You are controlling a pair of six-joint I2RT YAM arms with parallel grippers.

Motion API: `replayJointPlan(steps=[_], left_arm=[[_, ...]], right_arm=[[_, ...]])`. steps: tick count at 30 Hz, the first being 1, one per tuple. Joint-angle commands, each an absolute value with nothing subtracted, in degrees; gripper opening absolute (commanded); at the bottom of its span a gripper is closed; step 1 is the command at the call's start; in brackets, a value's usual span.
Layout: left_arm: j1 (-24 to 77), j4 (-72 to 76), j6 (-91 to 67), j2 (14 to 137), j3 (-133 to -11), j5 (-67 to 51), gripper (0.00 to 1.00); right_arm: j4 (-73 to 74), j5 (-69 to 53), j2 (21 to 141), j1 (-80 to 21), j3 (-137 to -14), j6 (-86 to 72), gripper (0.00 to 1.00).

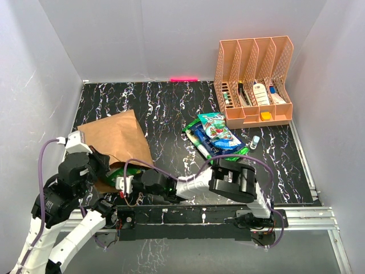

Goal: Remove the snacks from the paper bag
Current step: Take out the snack from the paper bag, then place the snack at the center of the board.

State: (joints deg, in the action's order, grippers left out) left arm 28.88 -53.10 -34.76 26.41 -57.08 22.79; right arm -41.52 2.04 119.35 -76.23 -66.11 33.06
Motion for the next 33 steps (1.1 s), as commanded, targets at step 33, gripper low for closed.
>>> replayJointPlan(steps=[33], left_arm=[[31.3, -48.0, -40.4, 17.4, -46.7, 34.6, 0.00]], right_arm=[[3.4, 45.9, 62.2, -76.4, -47.9, 2.4, 0.07]])
